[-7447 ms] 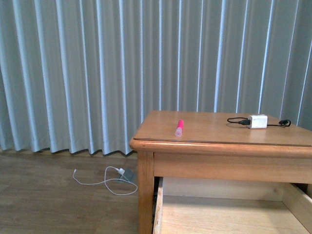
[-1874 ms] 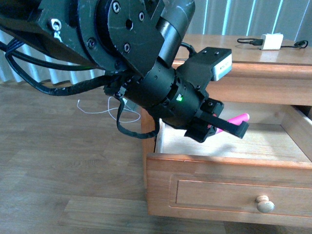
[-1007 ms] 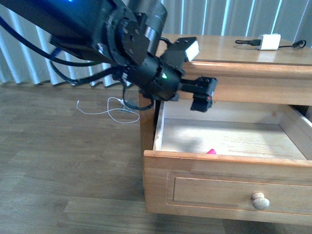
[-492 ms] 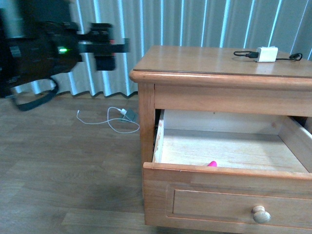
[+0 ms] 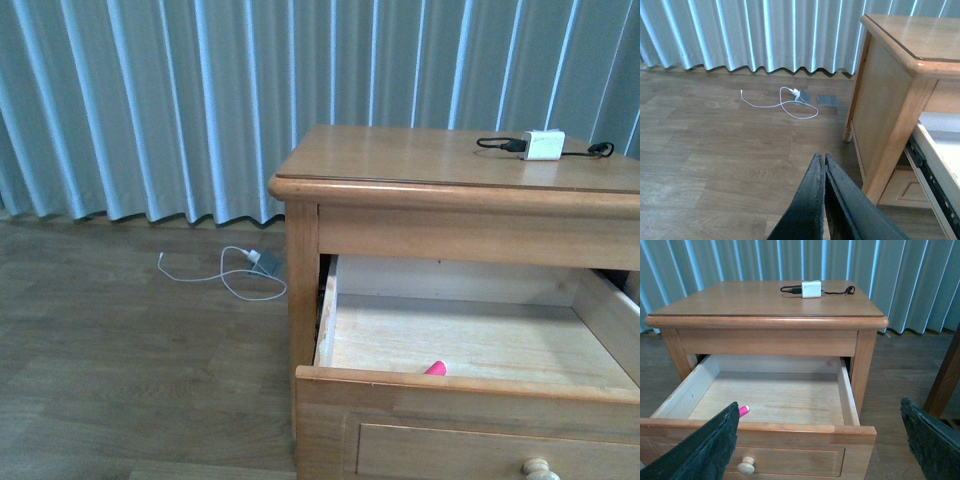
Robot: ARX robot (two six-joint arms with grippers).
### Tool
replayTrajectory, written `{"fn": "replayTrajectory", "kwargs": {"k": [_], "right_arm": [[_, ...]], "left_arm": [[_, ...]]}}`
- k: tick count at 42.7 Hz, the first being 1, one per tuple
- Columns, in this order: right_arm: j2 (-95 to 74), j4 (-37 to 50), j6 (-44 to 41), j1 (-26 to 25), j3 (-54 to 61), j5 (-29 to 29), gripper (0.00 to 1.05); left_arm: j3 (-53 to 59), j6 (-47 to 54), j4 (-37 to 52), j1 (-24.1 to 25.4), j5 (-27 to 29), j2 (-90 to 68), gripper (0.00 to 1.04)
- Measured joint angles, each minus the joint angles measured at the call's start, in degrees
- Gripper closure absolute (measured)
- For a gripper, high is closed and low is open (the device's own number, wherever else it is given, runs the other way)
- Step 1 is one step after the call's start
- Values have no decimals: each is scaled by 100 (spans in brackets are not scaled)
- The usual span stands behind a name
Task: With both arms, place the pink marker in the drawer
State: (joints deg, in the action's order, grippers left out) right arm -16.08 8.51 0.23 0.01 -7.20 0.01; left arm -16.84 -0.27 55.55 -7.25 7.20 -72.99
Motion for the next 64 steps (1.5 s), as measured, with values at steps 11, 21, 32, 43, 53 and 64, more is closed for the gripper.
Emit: {"fn": "replayTrajectory", "kwargs": {"k": [11, 21, 32, 43, 53, 64], "right_arm": [[0, 0, 0, 0, 0, 0, 9], [0, 0, 0, 0, 0, 0, 9], [0, 0, -2, 0, 0, -2, 9], [0, 0, 0, 0, 0, -2, 9], [0, 0, 0, 0, 0, 0, 9], [0, 0, -2, 0, 0, 0, 9]], "left_arm": [[717, 0, -245, 236, -251, 970, 101], [1261, 0, -334, 704, -682, 1668, 101], [1545, 0, -1346, 715, -719, 2911, 101], [1552, 0, -2299, 715, -721, 3989, 101], [1554, 0, -3139, 715, -721, 4885, 101], [1554, 0, -3895, 715, -721, 5661, 101]]}}
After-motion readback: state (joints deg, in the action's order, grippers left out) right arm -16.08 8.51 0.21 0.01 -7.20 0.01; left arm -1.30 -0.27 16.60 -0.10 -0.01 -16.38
